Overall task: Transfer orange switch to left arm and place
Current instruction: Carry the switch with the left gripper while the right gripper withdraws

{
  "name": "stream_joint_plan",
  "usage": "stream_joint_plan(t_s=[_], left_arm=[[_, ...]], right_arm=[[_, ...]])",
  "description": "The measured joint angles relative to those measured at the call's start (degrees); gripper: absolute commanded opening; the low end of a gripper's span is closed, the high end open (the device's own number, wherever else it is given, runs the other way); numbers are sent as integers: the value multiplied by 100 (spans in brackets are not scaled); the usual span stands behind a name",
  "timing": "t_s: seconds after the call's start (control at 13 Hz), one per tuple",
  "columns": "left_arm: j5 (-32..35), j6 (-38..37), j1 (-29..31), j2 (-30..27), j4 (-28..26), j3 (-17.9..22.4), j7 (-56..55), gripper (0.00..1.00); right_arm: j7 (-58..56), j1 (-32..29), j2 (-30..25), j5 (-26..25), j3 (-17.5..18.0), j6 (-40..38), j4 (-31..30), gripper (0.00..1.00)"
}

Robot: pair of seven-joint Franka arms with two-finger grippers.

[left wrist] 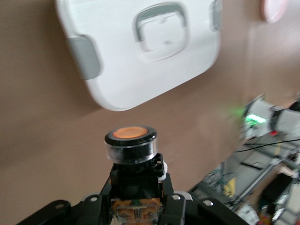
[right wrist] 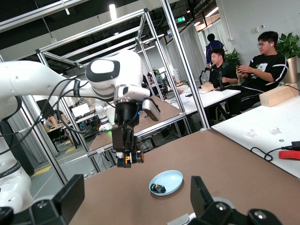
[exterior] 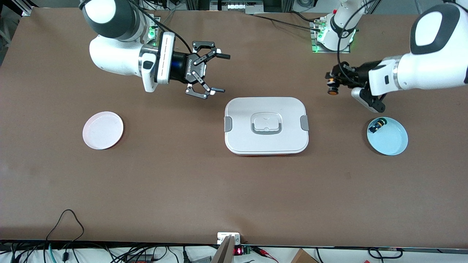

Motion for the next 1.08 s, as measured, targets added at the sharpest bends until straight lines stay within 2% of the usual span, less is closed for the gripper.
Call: stream_joint_plan(t_s=[0.31,0.62,0.77,0.92,1.08], left_arm=[[2055,232,394,1040,377,17,1125,27],[3524,903,842,1930,470,30,2018,28],[4019,1330,1020,2267,478,33,2527,28],[4600,1731,1137,2571,480,36,3017,28],[5106,2000,1178,2816,477,36,3382,28]], right_arm=[[1231,-5,-64,0,-16,-10,-4,100],[2774,-23,-138,-39,-41,-10,-2,100],[3496,-58,-145,-129,-59,-10,-2,100],[4036,-111,-146,-577,-134,-22,-1,100],[4551,-139,-146,-1054,-359,-316,-1,100]])
